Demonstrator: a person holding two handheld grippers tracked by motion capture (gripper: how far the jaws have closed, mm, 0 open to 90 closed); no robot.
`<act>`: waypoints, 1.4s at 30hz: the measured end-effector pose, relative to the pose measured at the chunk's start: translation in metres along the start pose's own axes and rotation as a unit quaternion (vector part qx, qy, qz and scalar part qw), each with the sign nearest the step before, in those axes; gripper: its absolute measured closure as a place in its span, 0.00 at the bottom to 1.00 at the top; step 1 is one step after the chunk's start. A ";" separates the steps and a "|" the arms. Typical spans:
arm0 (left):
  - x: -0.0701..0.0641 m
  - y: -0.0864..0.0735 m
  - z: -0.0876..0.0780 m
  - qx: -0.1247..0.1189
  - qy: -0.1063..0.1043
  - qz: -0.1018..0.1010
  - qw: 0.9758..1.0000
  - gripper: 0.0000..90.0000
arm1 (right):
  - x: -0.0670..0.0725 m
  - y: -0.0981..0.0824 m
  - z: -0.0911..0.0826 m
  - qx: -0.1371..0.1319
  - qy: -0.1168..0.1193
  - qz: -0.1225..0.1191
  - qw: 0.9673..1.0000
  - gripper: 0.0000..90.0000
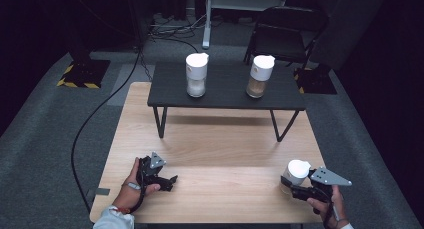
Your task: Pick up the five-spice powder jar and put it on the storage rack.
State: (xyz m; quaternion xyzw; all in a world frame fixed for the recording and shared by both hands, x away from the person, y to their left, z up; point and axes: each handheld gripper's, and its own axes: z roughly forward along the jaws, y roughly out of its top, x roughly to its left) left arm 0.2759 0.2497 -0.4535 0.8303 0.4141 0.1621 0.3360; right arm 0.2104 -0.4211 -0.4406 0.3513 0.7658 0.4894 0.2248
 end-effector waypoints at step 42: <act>0.000 0.000 0.000 0.000 0.000 0.001 1.000 0.00 | 0.024 0.099 0.006 -0.006 -0.071 0.014 0.997 0.33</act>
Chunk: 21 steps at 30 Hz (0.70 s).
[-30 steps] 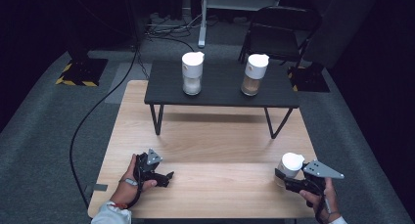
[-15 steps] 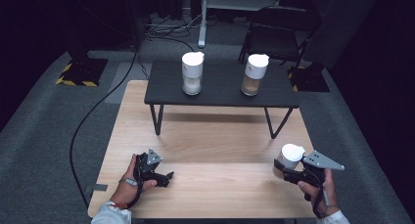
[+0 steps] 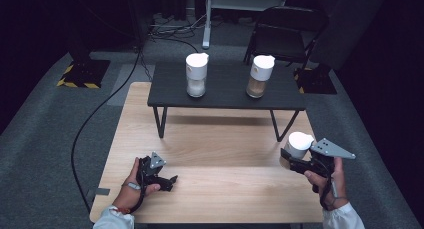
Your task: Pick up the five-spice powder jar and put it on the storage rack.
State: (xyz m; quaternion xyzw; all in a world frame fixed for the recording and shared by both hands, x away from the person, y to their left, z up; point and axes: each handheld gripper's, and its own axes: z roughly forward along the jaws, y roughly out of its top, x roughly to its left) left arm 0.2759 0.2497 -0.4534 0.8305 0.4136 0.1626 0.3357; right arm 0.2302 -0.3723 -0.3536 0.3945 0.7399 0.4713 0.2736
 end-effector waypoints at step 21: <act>0.000 0.000 0.000 0.000 0.000 -0.001 1.000 0.00 | 0.004 0.048 0.001 -0.020 -0.032 0.010 0.999 0.33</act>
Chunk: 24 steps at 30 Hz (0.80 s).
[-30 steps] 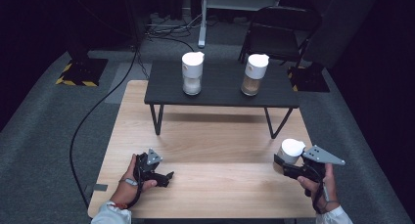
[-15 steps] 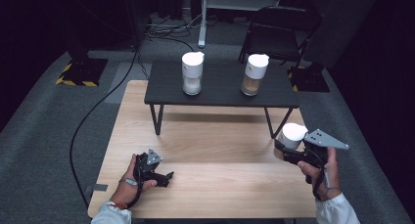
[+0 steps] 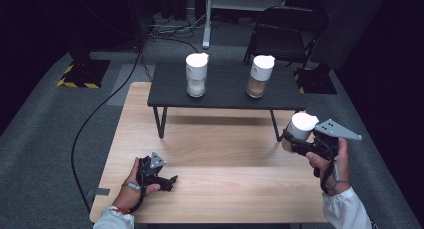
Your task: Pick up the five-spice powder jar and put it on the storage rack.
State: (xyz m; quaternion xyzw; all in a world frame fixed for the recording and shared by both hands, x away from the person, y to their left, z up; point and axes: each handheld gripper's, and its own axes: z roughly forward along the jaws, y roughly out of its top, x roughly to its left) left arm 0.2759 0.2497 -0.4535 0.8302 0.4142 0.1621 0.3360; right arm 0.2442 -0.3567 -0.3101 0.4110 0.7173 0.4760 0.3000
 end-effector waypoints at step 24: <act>0.000 0.000 0.000 0.000 0.000 0.000 1.000 0.00 | 0.001 0.040 0.010 -0.018 -0.019 -0.003 1.000 0.33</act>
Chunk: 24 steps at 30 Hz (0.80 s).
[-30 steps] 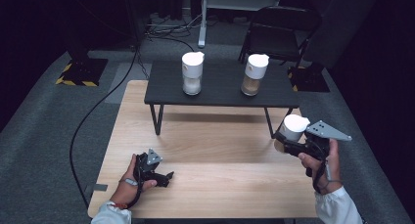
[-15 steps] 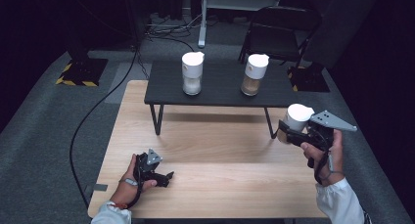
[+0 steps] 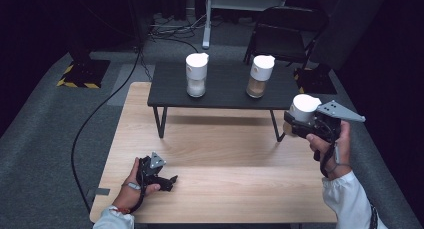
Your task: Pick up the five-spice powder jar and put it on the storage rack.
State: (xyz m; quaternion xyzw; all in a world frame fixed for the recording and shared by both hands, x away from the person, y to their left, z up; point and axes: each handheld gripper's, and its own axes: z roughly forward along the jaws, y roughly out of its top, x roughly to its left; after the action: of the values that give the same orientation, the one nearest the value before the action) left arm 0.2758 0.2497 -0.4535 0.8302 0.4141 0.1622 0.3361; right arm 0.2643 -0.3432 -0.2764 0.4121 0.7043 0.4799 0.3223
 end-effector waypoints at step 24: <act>0.000 0.000 0.000 0.002 0.001 0.003 1.000 0.00 | 0.007 0.043 0.024 -0.011 -0.014 -0.014 1.000 0.33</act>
State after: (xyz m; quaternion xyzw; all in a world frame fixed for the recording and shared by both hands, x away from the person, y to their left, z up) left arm 0.2762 0.2498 -0.4530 0.8321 0.4118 0.1631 0.3339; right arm 0.2937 -0.3181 -0.2440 0.4050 0.7004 0.4772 0.3430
